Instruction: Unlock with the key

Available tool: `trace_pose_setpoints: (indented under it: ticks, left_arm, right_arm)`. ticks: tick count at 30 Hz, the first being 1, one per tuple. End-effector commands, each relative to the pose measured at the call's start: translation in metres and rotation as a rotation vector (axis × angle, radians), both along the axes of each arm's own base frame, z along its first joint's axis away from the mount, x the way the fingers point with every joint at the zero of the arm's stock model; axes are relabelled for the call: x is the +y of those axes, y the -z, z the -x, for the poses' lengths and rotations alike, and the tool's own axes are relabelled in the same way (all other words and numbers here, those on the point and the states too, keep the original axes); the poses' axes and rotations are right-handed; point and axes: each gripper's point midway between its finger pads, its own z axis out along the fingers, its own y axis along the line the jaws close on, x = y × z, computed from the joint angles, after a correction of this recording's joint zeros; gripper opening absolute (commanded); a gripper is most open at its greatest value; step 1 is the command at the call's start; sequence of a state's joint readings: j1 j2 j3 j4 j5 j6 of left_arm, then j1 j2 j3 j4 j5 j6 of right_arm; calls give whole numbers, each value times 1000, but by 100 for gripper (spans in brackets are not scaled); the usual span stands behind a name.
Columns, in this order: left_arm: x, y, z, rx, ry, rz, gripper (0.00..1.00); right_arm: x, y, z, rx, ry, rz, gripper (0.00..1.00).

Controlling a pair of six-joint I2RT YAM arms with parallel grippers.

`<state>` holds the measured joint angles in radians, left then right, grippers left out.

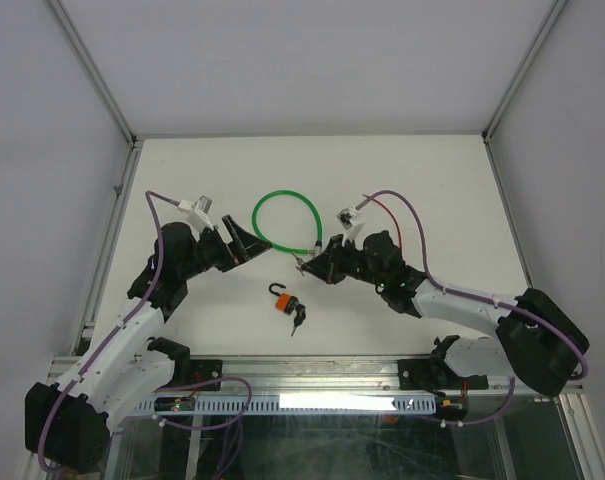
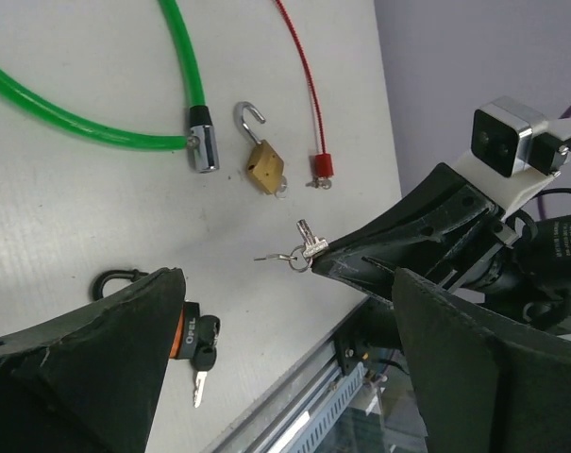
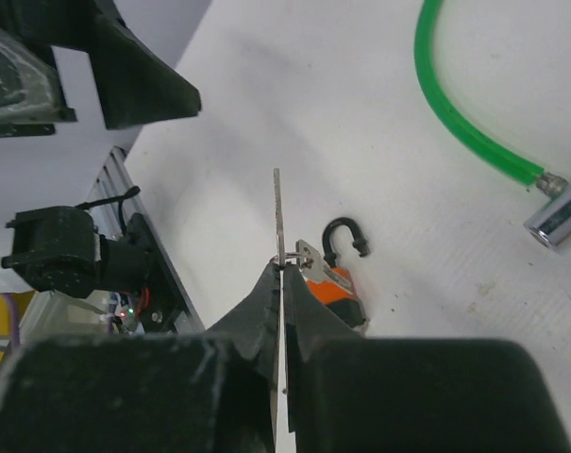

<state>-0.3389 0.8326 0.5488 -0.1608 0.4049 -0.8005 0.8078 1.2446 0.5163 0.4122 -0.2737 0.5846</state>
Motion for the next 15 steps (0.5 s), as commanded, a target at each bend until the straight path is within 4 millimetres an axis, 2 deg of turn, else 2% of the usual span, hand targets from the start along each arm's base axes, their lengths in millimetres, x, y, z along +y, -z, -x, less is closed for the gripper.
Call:
trace_pose_setpoints:
  ticks: [1,9,15]
  left_arm:
    - [-14,-45,1,-154,49,161,93]
    - [-25,-66,12,-260,113,258,80]
    - [-31,-80,20,-328,145,296,72]
  right_arm:
    - [17,-68,-5,-151,7,-265,0]
    - [33,-100,8,-217,-61,-430,0]
    - [44,-114,17,-230,-117,-485,0]
